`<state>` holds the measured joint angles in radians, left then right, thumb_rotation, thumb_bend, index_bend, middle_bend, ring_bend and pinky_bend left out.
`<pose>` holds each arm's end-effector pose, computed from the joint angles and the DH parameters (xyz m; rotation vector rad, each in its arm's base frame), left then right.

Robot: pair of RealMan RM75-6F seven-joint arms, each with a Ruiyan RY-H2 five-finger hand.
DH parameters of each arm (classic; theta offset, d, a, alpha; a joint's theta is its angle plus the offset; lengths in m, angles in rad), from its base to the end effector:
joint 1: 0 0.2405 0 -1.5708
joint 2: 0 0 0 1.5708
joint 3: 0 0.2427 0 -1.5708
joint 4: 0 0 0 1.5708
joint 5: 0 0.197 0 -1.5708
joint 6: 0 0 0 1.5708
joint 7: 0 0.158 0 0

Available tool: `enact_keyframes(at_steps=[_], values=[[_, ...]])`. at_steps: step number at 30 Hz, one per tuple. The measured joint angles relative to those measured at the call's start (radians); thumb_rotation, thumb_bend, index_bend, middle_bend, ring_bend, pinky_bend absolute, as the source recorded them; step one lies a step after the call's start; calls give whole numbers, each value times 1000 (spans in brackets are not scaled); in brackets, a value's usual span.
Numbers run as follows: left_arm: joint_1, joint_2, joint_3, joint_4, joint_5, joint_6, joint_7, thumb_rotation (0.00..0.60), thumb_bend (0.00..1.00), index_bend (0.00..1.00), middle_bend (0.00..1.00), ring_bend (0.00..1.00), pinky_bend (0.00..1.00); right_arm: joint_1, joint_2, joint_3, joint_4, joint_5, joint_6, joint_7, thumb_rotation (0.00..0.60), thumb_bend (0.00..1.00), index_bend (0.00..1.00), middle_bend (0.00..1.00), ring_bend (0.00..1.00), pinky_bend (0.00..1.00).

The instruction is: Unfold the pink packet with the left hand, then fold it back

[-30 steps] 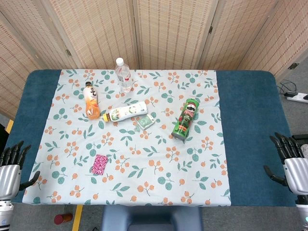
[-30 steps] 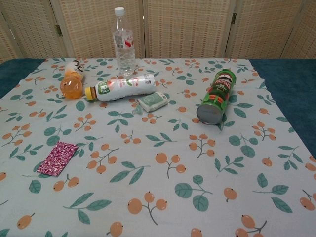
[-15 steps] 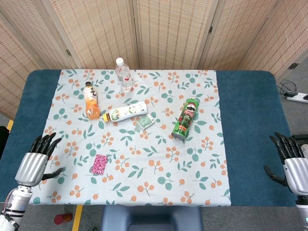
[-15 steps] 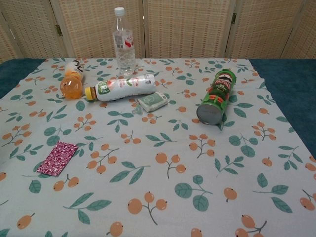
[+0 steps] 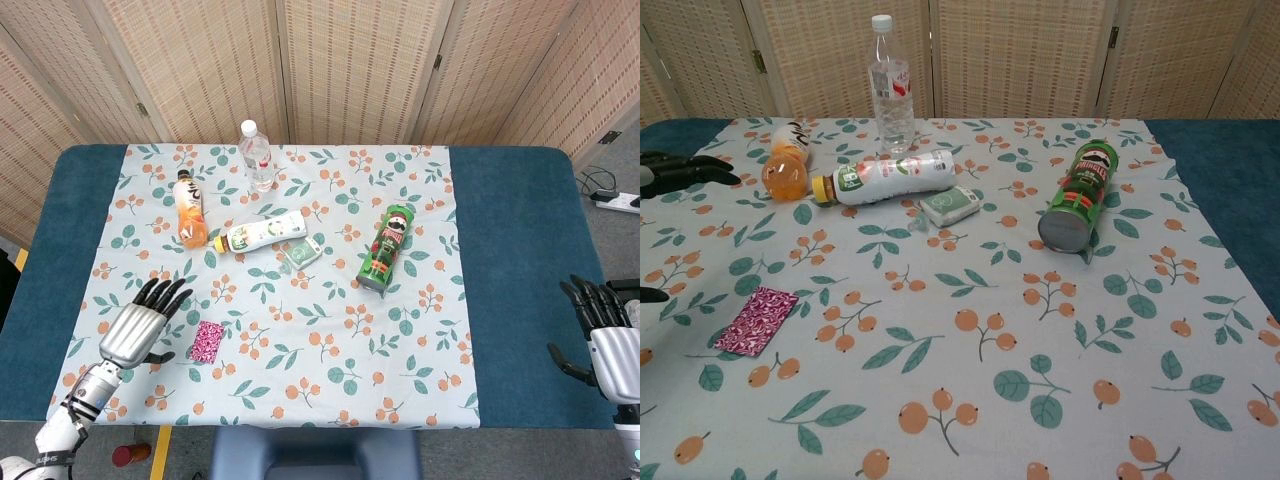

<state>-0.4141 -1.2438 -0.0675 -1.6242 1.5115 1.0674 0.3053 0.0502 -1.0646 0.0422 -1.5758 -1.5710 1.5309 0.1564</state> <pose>-0.2194 0.2671 0.0670 -1.9240 -0.7395 -0.7733 -0.2979 -0.1815 0.1858 1.3816 -0.9193 0.9913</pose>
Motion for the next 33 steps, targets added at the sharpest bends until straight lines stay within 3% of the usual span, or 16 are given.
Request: enact_keyframes(at_steps=[18,33], values=[[-78,-165,18,93,-74,-72,122,600,109,7,0,0,0,0,-14,0,19,22,-19,5,600,335,41,60,23,0],[-89,-237,38,160,-146,-84,163,600,108,6,0,0,0,-1,-18,0,38,32,-26,18,600,336,41,60,24,0]])
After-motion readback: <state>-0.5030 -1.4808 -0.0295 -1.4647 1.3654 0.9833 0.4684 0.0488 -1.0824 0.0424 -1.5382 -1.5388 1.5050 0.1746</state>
